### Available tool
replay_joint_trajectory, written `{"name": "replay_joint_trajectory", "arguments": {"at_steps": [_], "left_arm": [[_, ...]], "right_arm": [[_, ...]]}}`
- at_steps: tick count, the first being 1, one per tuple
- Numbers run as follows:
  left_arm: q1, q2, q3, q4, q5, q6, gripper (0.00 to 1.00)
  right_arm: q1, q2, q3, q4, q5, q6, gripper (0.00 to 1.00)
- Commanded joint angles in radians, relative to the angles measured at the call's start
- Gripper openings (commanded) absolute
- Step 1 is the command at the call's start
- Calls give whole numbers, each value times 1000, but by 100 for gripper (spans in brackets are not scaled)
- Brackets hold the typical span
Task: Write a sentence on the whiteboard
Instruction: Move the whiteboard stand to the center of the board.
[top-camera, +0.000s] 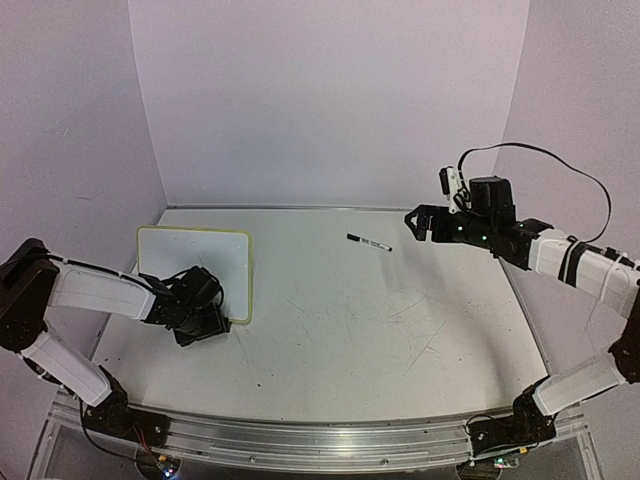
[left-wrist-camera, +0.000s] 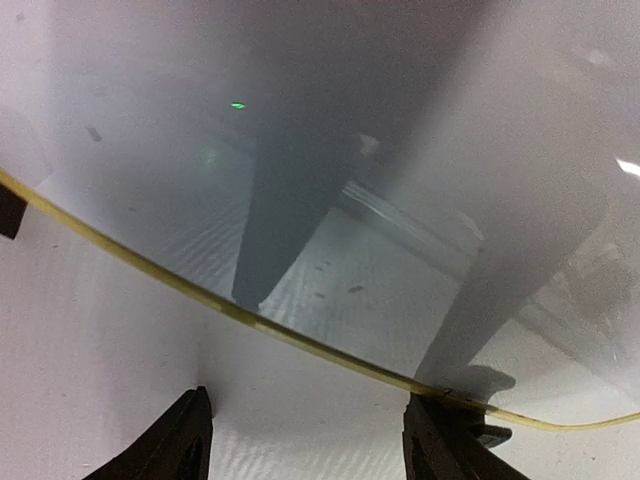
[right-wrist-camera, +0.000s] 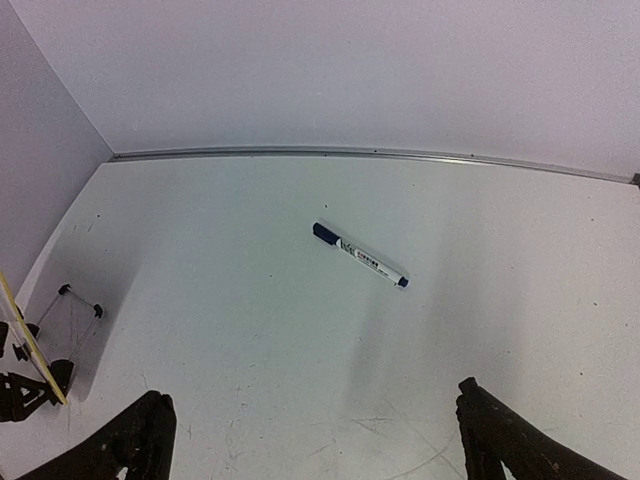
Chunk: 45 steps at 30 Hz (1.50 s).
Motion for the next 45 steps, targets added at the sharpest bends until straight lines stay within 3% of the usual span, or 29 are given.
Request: {"name": "replay_joint_trajectory", "arguments": {"at_steps": [1,6,11,13,18,23,25,29,32,35,36,38,45], "left_arm": [[-93,122,99,184,89,-3,67],[-166,273,244,201,92,47,67],[-183,209,176,200,80,62,69],[-190,124,134,199,87,84,69],[-224,-272,52,114,80,184,75],[-223,-564,164,-110,-66,268,78],[-223,-607,244,-174,-138,305,86],[-223,-624,362,-205,-250,413,93],[-222,-605,437,-209,-298,467,93],[-224,-603,463,-207,-323,472,93],[-223,-610,465,-207,-338,465,93],[-223,-625,465,-207,-358,459,93],[-223,-651,455,-208,-390,475,93]], "right_arm": [[11,6,-9,36,-3,14,98],[79,92,29,-1,21,21,98],[226,245,98,-11,29,48,98],[286,329,141,-10,45,58,98],[464,538,302,43,59,121,97],[586,741,481,65,92,173,89],[626,810,562,66,143,206,87],[698,919,668,62,311,281,83],[724,984,736,60,391,293,70],[727,1036,781,58,416,285,64],[728,1060,808,46,442,289,54],[730,1095,833,42,455,304,45],[738,1206,951,-2,500,304,44]]}}
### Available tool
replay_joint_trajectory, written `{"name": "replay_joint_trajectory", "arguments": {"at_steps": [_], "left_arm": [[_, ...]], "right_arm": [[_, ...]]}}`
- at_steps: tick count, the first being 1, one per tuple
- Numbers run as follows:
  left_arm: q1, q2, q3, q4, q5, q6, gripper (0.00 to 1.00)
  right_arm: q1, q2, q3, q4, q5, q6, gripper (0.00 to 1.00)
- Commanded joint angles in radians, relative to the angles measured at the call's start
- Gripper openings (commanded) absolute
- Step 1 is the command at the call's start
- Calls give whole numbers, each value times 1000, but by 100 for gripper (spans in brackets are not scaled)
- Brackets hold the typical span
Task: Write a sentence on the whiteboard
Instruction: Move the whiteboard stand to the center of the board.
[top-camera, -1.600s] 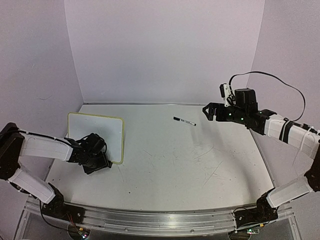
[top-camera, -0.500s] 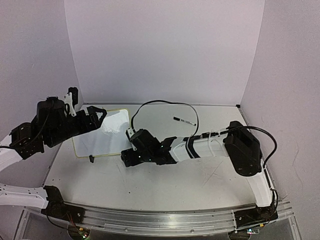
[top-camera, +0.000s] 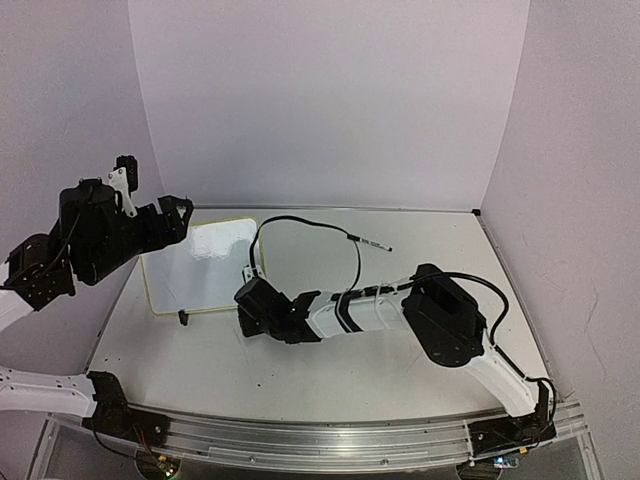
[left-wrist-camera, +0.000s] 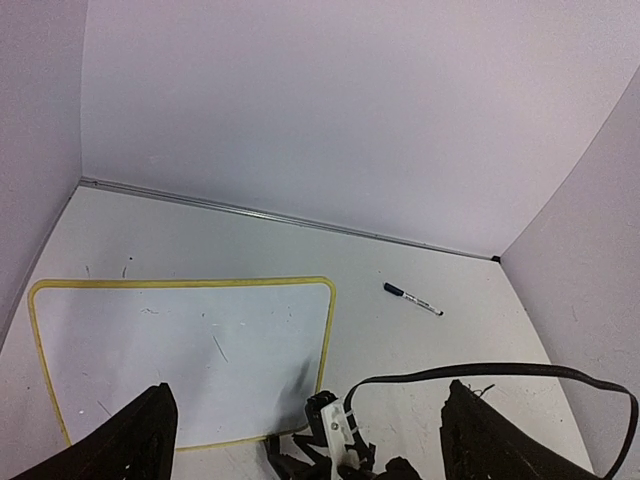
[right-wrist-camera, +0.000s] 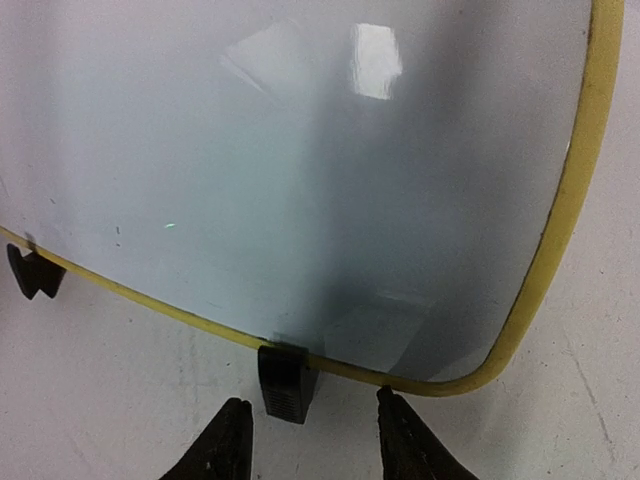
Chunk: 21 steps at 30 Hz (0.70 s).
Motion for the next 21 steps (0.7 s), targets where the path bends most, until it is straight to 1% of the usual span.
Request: {"name": "replay_joint_trajectory", "arguments": {"at_steps": [1,3,5,6,7,9,12,13,14,15,17,21], "left_arm": [[1,-28,31,-1,-44,24,93],[1,-33,31,-1,-48,23,93],[0,-39,33,-1,-57,26,93],[0,-39,32,-1,-57,26,93],[1,-44,30,-1,-59,25,93],[1,-48,25,-1,-62,26,93],[1,-52,20,-1,-65,22,93],[0,-52,16,-1,-68,18,93],[2,-52,15,-1,-68,14,93],[1,-50,15,-1,-68,13,93],[0,-42,8,0,-61,10,92],[0,-22,4,-1,-51,4,91]], "right_arm": [[5,55,75,-25,76,14,44],[8,76,95,-26,124,10,43],[8,96,120,-26,148,-2,38],[8,102,125,-26,151,-4,37],[9,115,145,-26,149,-14,33],[12,121,151,-25,159,-14,32],[13,127,161,-20,168,-22,26],[13,131,166,-18,174,-25,17],[13,131,165,-16,179,-29,12],[13,131,164,-15,180,-30,9],[13,115,141,-10,183,-45,0],[13,63,62,12,166,-77,0]]}}
